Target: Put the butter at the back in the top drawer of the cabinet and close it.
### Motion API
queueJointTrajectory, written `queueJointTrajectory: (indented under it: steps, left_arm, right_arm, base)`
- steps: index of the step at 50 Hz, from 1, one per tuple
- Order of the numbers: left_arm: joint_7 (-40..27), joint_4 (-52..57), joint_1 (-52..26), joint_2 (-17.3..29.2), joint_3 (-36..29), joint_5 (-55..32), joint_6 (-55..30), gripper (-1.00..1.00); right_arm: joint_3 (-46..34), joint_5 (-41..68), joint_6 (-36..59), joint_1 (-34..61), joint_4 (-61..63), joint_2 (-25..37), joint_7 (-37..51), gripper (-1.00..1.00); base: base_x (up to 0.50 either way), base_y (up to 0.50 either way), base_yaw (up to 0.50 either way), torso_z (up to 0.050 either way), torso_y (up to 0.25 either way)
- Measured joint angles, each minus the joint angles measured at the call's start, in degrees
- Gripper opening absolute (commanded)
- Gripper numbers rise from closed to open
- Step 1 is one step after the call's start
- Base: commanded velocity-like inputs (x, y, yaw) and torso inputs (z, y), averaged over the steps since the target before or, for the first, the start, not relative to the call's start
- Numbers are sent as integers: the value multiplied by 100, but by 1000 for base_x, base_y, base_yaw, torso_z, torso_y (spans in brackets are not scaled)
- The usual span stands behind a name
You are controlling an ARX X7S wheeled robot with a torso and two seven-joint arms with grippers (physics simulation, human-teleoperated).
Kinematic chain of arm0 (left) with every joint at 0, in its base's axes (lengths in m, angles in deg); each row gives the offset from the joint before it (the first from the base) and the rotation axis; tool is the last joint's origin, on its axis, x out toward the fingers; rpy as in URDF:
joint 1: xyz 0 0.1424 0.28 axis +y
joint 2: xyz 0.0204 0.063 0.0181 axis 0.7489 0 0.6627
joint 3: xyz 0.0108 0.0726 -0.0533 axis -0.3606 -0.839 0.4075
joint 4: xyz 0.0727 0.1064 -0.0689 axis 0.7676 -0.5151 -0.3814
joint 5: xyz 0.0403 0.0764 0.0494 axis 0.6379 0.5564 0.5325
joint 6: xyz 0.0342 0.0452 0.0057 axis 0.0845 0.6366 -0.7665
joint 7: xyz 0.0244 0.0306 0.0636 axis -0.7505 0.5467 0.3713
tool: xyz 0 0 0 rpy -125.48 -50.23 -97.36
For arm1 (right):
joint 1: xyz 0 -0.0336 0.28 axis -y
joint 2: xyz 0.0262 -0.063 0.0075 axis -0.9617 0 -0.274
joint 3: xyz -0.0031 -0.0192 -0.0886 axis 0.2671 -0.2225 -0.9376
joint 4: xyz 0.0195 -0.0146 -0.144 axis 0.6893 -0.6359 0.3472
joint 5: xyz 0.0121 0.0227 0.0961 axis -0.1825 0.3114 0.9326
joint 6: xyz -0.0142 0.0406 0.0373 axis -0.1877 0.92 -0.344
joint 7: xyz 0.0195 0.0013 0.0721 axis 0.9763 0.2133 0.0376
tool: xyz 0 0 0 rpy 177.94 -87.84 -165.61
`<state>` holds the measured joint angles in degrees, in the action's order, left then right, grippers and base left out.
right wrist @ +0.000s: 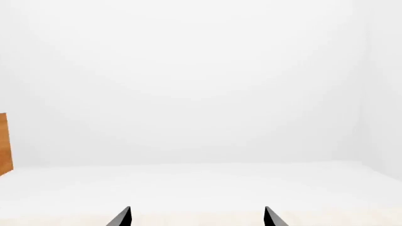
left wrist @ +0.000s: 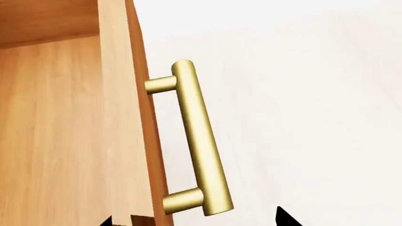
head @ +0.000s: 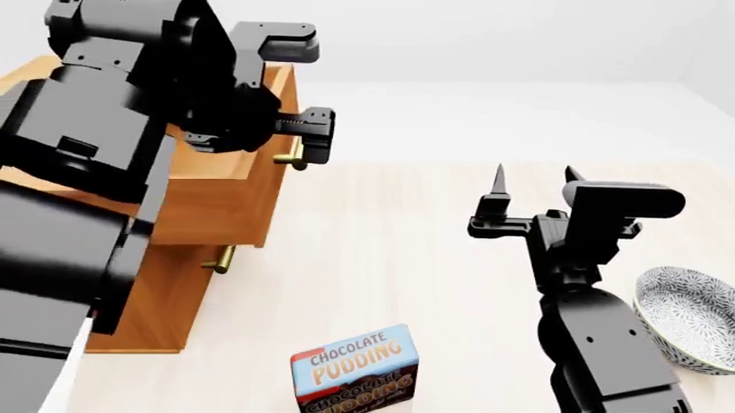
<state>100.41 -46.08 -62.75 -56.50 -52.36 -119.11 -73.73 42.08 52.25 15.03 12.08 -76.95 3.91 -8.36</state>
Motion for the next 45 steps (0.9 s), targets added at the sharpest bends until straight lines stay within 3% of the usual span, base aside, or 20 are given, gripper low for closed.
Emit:
queueJointTrajectory:
  steps: [23, 34, 45]
  left_arm:
    - [-282, 120, -175, -13, -4790, -6066, 714, 100]
    - [-55, 163, -333, 33, -6337, -7468, 988, 100]
    - [-87, 236, -411, 42, -6995, -8110, 1225, 100]
  right_arm:
    - [88, 102, -34, -22, -16, 68, 34, 100]
    - [98, 127, -65, -19, -52, 86, 41, 100]
    - [98, 153, -82, -27, -61, 102, 51, 100]
  base:
    - [0, 0, 0, 0, 0]
    - [0, 0, 0, 0, 0]
    - [0, 0, 0, 0, 0]
